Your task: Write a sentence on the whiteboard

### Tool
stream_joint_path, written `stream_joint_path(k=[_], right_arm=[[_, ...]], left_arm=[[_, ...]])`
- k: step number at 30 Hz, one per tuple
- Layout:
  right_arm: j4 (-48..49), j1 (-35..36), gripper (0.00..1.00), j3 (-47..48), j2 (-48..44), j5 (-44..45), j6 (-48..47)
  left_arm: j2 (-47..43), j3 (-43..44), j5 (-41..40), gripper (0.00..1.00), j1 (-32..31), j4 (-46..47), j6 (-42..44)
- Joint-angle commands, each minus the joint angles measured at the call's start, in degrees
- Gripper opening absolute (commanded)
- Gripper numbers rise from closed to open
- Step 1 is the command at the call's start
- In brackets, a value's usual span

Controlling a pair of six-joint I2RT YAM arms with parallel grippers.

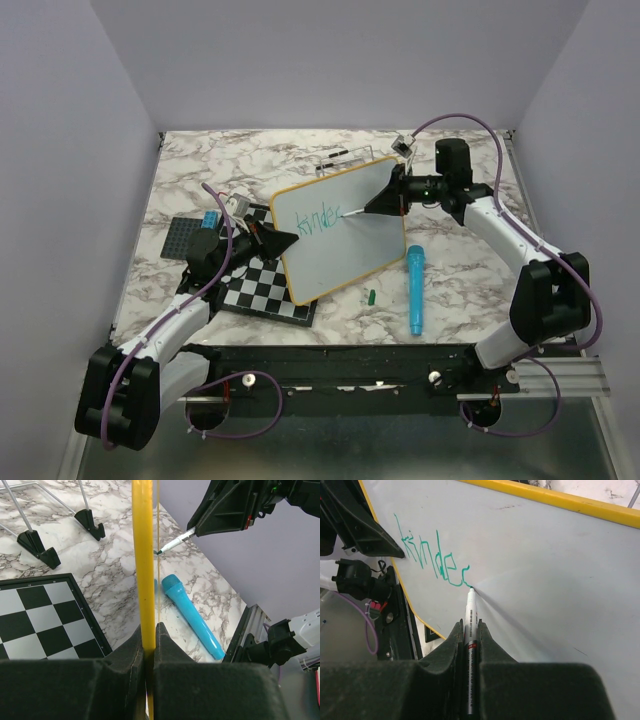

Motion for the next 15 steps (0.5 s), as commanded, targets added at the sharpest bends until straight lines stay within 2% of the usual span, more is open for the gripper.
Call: stream_joint_path(k=[1,15], right_arm=[[-0.70,-0.88,0.01,-0.73,-1.27,3.31,-1.34],[-1.67,1.58,0.01,-1.78,0.31,0.41,-3.28]], left_arm=[[-1.42,1.14,1.93,0.00,-0.51,3.27,2.05],[-1.33,1.40,2.10,0.00,-0.51,3.00,2.14]])
